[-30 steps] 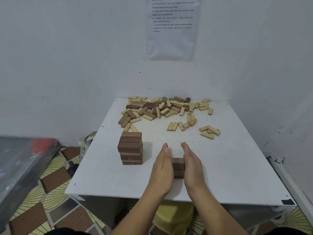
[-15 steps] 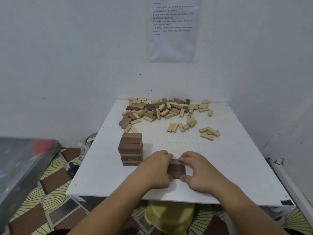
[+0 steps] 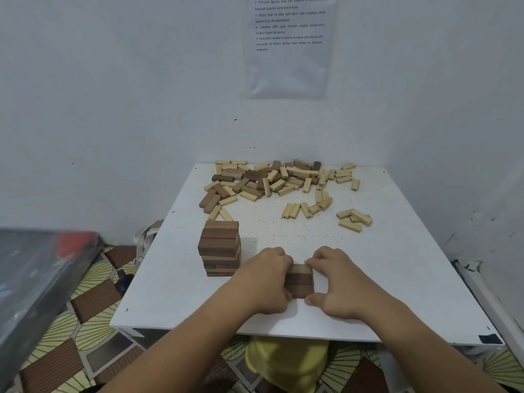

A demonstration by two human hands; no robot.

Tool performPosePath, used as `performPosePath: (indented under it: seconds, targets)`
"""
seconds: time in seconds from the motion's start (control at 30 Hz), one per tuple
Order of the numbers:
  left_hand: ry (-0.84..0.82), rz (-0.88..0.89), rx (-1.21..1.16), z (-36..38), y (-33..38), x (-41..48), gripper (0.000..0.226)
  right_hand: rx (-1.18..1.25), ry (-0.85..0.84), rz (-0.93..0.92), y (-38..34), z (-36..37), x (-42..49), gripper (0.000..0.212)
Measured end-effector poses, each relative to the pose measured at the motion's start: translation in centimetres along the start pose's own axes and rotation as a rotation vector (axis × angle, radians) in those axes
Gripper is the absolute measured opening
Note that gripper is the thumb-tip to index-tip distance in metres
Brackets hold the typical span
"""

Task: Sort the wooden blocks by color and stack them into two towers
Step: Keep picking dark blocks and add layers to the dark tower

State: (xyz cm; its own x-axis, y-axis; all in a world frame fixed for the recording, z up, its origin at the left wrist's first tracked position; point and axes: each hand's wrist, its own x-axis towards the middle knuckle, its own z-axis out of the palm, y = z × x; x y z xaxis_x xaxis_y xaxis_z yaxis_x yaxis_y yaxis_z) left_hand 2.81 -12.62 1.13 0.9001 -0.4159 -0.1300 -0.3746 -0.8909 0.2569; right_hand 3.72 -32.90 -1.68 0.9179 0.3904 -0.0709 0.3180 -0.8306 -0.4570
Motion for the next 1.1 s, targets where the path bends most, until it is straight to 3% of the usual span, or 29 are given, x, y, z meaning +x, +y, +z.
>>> performPosePath:
  seconds: [0.13,0.43,0.7,1.0,1.1]
  targets:
    - [-0.008,0.023,0.055,0.0,-0.1,0.1,0.040,-0.022,0.000,-0.013,0.0,-0.1,0.3,0.065]
    - [-0.073,0.047,0.145,-0.7,-0.7,0.8,0.034,-0.021,0.025,-0.050,0.3,0.1,0.4,0.070]
    - [-0.116,0.006,0.096,-2.0,0.6,0.4,0.052,-0.046,0.068,-0.124,-0.4,-0.9,-1.4,0.064]
    - [0.108,0.046,-0.073,-10.5,-1.4,-5.7,0.069,-0.071,0.186,-0.292,-7.0,-7.6,-1.6,0.067]
    - [0.156,0.028,-0.069,-13.8,-3.6,-7.1,0.061,-0.048,0.224,-0.350,-10.1,-8.9,0.4,0.067]
